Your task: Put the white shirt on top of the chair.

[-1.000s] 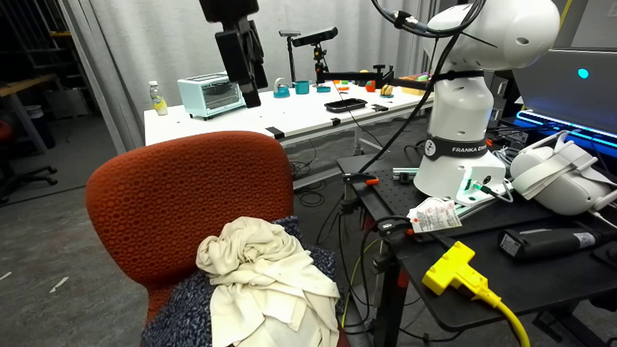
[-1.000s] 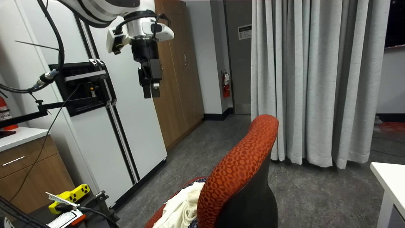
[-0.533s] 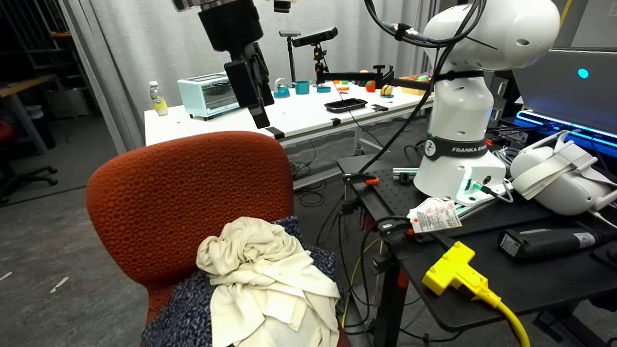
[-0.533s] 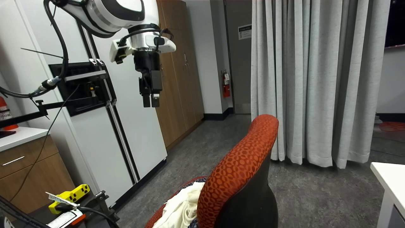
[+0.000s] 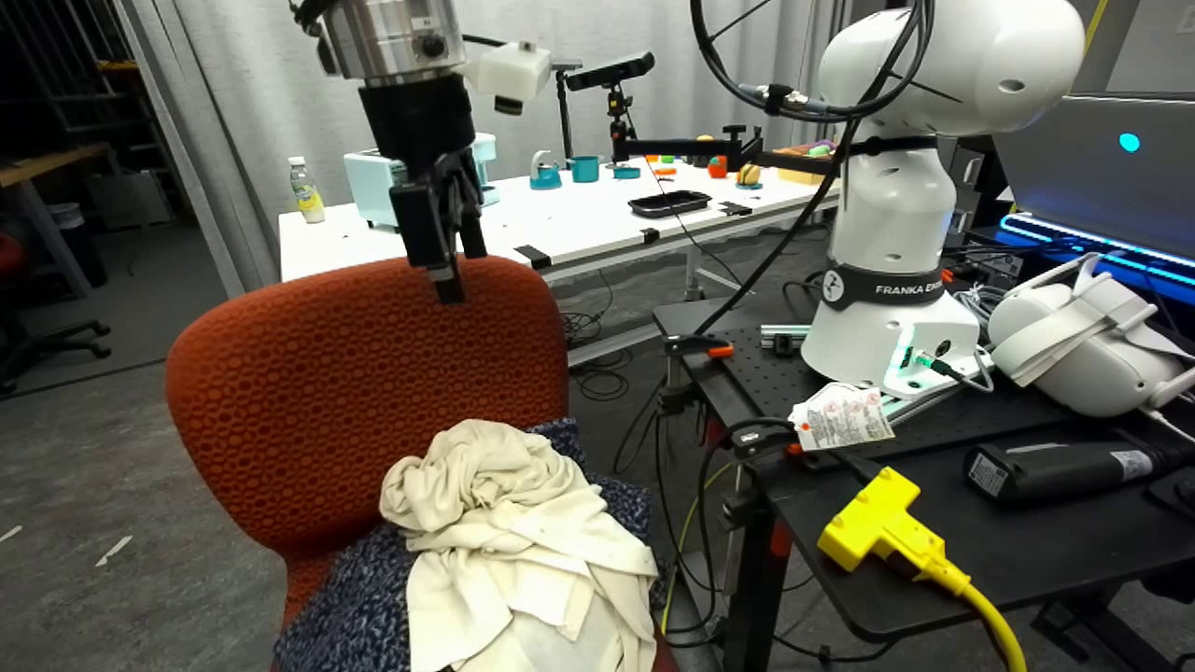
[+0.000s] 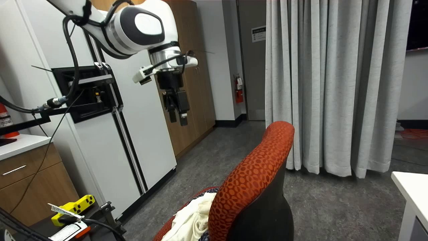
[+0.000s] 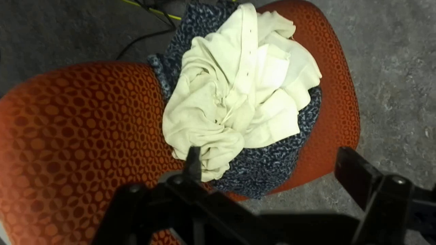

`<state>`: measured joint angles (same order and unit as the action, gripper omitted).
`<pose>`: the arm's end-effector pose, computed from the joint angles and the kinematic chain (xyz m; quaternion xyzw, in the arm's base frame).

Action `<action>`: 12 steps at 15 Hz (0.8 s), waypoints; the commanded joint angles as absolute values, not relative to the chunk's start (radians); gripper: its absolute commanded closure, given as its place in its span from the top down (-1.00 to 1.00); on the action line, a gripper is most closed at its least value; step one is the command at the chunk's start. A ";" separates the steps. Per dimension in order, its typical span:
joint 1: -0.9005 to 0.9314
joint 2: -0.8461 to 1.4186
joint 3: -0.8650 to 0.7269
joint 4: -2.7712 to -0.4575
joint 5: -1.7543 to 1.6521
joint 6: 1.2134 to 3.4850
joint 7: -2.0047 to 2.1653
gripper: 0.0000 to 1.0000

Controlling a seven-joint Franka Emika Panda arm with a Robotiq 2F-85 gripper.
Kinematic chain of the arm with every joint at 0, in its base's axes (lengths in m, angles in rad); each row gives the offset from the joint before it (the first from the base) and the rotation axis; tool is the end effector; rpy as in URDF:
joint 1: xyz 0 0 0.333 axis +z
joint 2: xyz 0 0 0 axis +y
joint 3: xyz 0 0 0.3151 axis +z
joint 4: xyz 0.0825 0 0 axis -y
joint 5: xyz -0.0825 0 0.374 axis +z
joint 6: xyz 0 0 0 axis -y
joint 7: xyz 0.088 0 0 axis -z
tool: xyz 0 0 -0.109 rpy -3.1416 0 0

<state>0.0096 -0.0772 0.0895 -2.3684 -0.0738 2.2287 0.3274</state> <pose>0.4724 0.0446 0.3545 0.9949 -0.0907 -0.0240 0.0378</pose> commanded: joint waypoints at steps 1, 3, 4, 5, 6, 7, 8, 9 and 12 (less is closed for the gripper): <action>0.008 0.050 0.065 -2.370 -0.131 2.413 0.347 1.00; 0.010 0.129 0.042 -2.360 -0.172 2.489 0.358 1.00; 0.013 0.173 0.027 -2.351 -0.191 2.522 0.364 1.00; 0.018 0.211 0.011 -2.343 -0.206 2.549 0.369 1.00; 0.023 0.256 -0.007 -2.331 -0.219 2.571 0.374 1.00; 0.028 0.293 -0.024 -2.320 -0.227 2.590 0.375 1.00; 0.034 0.336 -0.040 -2.304 -0.230 2.605 0.372 1.00; 0.040 0.373 -0.055 -2.289 -0.230 2.615 0.369 1.00; 0.058 0.479 -0.089 -2.230 -0.209 2.627 0.354 1.00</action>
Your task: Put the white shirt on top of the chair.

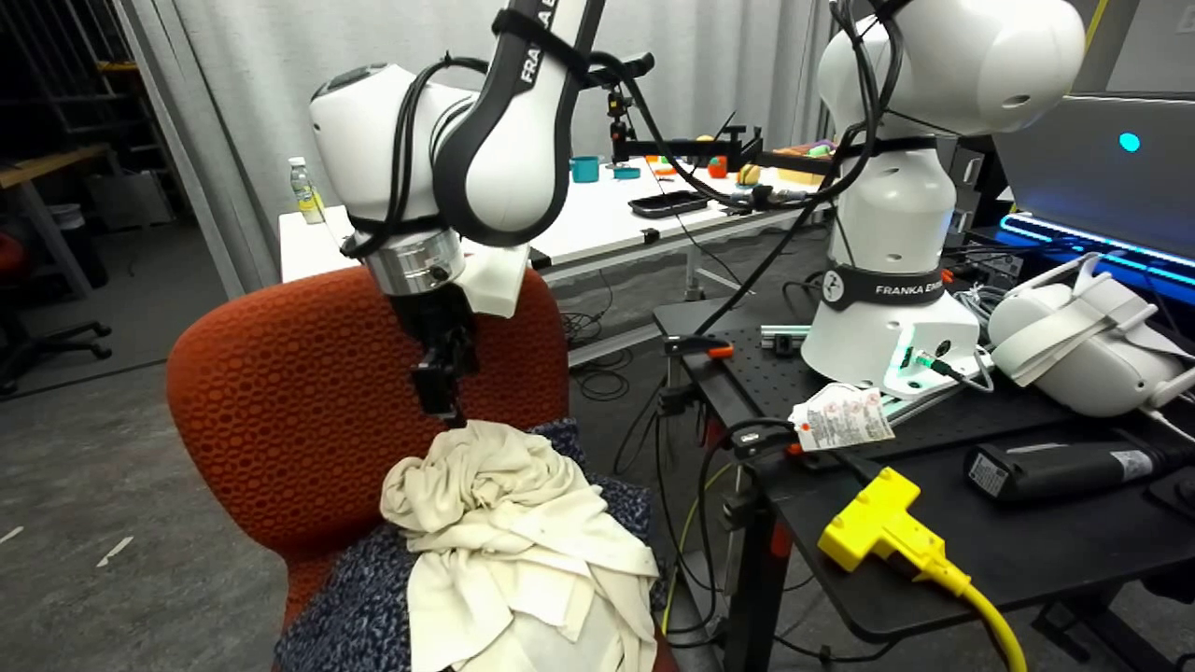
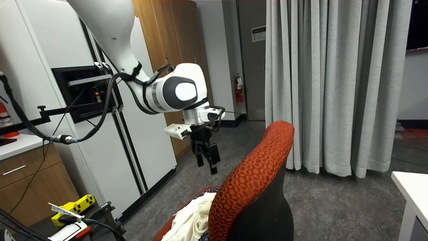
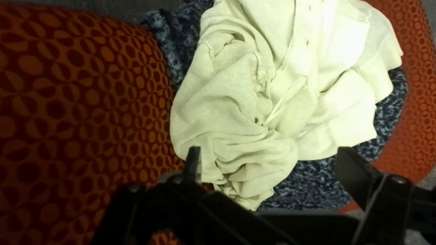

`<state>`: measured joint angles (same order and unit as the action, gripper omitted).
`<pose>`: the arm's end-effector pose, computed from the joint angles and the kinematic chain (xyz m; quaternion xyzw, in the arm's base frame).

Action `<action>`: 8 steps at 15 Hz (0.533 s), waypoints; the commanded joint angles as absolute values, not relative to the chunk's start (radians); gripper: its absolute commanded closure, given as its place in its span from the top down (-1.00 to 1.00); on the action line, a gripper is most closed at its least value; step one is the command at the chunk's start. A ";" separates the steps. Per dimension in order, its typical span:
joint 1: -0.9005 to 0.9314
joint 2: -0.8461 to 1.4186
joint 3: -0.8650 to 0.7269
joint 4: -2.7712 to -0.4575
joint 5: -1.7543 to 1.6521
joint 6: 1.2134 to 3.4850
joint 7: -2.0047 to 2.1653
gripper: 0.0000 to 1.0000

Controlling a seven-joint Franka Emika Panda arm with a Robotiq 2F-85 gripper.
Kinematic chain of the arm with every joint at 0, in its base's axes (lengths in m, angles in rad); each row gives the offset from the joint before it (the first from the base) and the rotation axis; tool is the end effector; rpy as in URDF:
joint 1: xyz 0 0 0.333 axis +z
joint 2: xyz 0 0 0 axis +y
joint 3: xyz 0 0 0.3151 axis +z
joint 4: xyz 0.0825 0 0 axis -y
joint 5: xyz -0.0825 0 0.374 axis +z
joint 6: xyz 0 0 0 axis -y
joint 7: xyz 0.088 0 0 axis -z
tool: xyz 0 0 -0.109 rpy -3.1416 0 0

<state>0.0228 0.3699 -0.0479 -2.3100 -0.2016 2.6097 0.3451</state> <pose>0.5110 -0.0096 0.1839 0.9933 -0.0947 -0.0259 0.0616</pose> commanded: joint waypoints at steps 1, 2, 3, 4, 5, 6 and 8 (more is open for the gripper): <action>0.063 0.508 -0.096 -2.210 -0.204 2.624 0.351 1.00; 0.069 0.537 -0.104 -2.190 -0.203 2.621 0.349 1.00; 0.074 0.563 -0.109 -2.170 -0.198 2.618 0.346 1.00; 0.078 0.587 -0.114 -2.154 -0.194 2.617 0.344 1.00; 0.084 0.611 -0.122 -2.139 -0.196 2.617 0.344 1.00; 0.087 0.633 -0.126 -2.126 -0.193 2.616 0.341 1.00; 0.094 0.675 -0.136 -2.103 -0.193 2.620 0.338 1.00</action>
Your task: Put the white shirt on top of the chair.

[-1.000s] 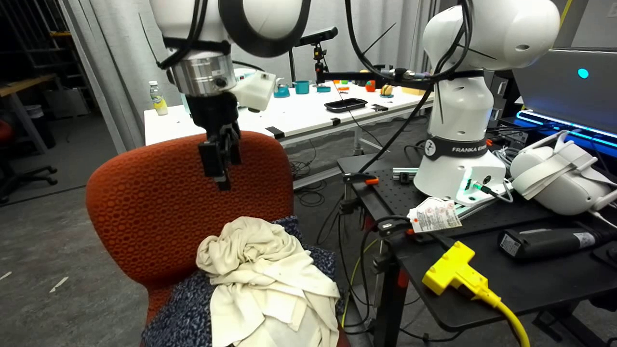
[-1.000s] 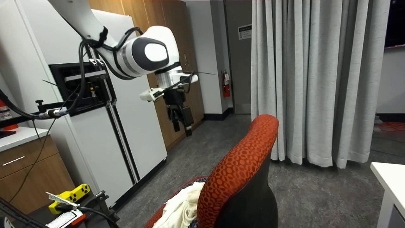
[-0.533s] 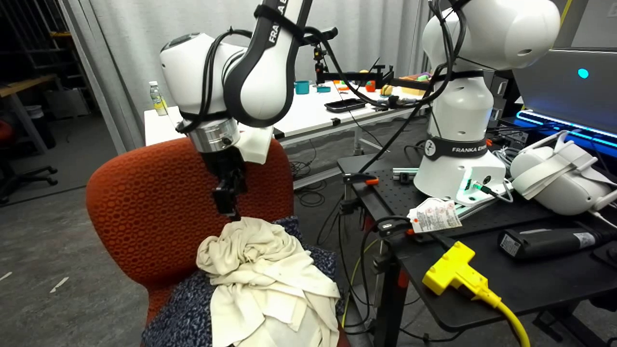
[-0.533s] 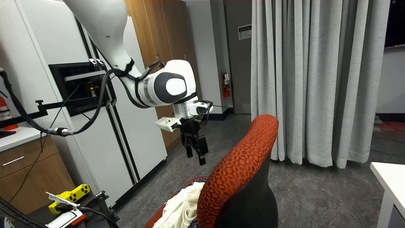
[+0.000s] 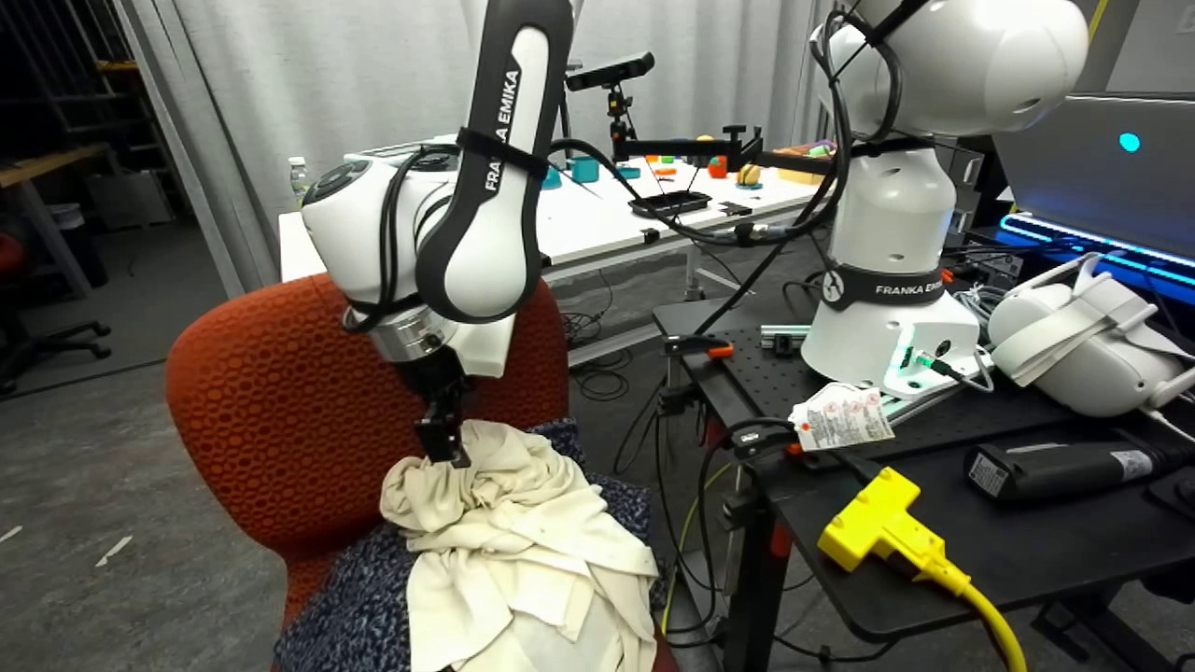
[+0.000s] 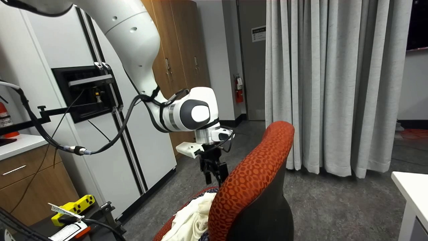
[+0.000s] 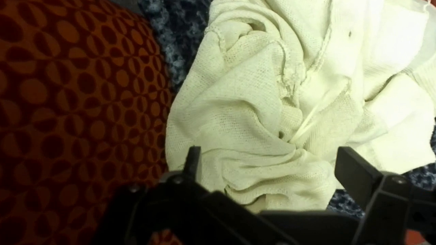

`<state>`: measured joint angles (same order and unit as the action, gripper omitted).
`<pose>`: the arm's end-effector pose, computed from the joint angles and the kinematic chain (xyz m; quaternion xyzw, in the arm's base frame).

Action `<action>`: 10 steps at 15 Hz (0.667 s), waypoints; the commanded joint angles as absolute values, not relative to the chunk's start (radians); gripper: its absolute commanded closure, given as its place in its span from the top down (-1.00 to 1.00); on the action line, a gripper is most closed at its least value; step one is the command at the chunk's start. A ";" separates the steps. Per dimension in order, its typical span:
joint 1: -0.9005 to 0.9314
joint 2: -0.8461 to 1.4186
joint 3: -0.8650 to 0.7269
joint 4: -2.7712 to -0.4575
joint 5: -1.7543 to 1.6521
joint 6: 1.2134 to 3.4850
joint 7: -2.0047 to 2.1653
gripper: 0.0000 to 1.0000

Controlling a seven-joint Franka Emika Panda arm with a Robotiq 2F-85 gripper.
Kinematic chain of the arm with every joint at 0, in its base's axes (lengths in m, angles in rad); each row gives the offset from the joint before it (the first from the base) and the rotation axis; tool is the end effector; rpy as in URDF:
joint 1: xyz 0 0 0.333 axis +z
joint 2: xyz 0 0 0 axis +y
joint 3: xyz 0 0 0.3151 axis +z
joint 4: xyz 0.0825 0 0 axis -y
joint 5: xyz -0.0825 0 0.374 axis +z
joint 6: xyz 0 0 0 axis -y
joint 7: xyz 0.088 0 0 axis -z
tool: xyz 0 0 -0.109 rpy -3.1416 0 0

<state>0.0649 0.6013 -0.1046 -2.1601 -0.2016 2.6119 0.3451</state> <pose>0.5323 -0.0204 0.1099 0.9900 -0.0939 -0.0628 0.0849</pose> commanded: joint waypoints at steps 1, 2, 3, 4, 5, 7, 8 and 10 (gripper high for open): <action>0.098 0.693 -0.141 -2.093 -0.194 2.619 0.337 1.00; 0.099 0.711 -0.143 -2.086 -0.190 2.618 0.335 1.00; 0.101 0.726 -0.144 -2.079 -0.188 2.618 0.333 1.00; 0.102 0.742 -0.144 -2.074 -0.185 2.618 0.332 1.00; 0.099 0.756 -0.141 -2.069 -0.180 2.616 0.328 1.00; 0.100 0.784 -0.141 -2.056 -0.175 2.618 0.325 1.00; 0.100 0.798 -0.140 -2.048 -0.171 2.616 0.326 0.79; 0.101 0.820 -0.137 -2.039 -0.161 2.621 0.330 0.35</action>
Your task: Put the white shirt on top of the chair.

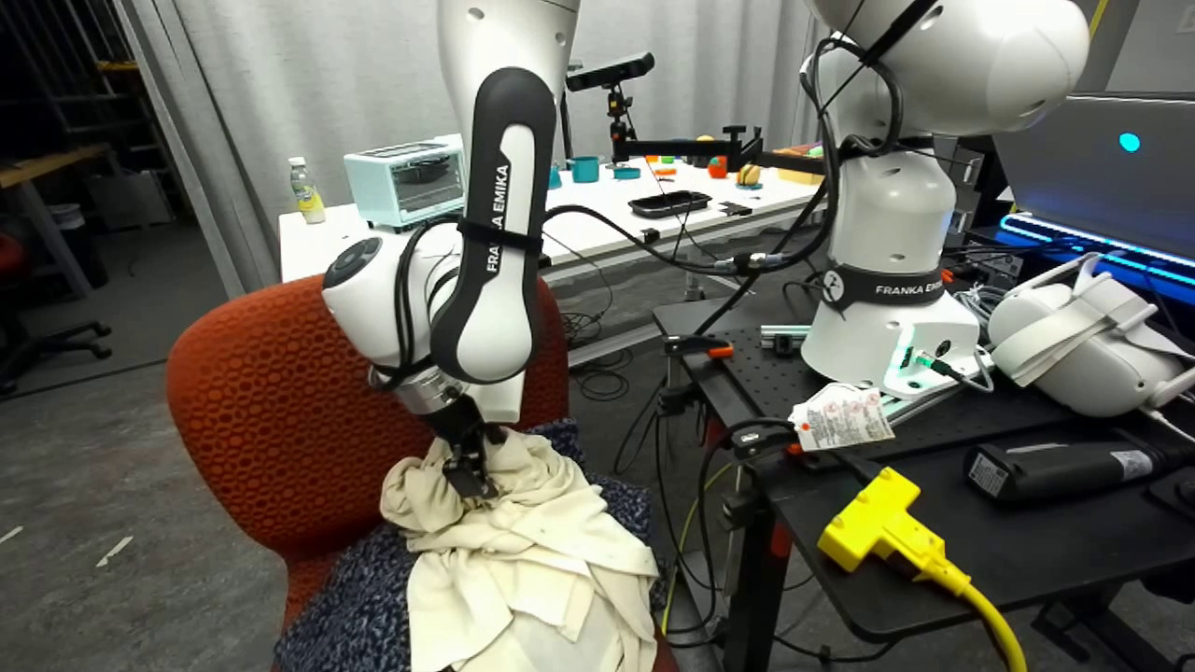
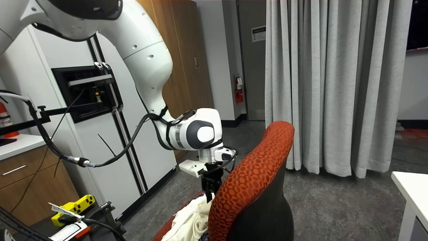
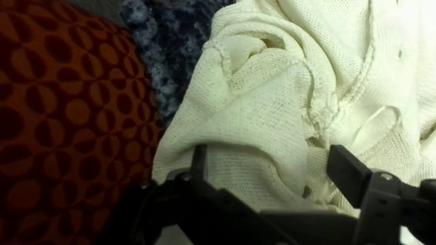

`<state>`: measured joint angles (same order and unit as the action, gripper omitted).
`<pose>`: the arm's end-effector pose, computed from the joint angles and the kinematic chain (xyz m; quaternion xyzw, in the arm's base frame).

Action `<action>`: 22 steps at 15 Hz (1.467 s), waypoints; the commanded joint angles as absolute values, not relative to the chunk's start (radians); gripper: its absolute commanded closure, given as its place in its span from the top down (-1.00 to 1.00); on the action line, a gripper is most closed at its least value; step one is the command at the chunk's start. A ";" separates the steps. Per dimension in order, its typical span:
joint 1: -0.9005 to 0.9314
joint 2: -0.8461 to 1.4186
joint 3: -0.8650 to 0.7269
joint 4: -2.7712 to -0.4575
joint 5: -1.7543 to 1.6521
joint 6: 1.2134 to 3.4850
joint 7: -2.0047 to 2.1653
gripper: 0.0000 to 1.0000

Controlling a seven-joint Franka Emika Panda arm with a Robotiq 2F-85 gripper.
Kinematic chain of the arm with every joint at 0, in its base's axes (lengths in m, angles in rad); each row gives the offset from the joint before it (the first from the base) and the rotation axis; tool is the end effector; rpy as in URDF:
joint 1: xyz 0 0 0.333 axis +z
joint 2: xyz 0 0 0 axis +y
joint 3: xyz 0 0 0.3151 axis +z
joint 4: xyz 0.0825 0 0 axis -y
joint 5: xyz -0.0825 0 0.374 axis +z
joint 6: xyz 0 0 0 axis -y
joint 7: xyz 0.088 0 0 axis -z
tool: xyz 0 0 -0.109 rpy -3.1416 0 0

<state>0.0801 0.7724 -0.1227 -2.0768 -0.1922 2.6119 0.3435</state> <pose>0.5262 -0.0251 0.0427 0.9854 -0.0908 -0.1045 0.0996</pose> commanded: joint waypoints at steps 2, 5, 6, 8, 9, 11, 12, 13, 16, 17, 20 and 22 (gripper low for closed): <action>0.100 0.835 -0.135 -2.029 -0.148 2.622 0.333 0.02; 0.107 0.833 -0.140 -2.024 -0.146 2.621 0.331 -0.44; 0.114 0.820 -0.143 -2.028 -0.148 2.618 0.334 -0.61; 0.121 0.786 -0.142 -2.038 -0.148 2.605 0.334 -0.90; 0.126 0.769 -0.142 -2.044 -0.148 2.598 0.335 -0.97; 0.140 0.720 -0.146 -2.059 -0.151 2.573 0.340 -0.92; 0.149 0.690 -0.152 -2.066 -0.156 2.558 0.346 -0.97; 0.157 0.664 -0.157 -2.071 -0.159 2.544 0.352 -0.93; 0.177 0.556 -0.175 -2.084 -0.177 2.476 0.372 -0.93; 0.177 0.518 -0.175 -2.086 -0.179 2.451 0.376 -0.93; 0.170 0.398 -0.172 -2.086 -0.199 2.378 0.392 -0.93; 0.155 0.322 -0.165 -2.076 -0.206 2.332 0.394 -0.93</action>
<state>0.1573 0.4601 -0.1593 -2.0462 -0.1779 2.3994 0.3669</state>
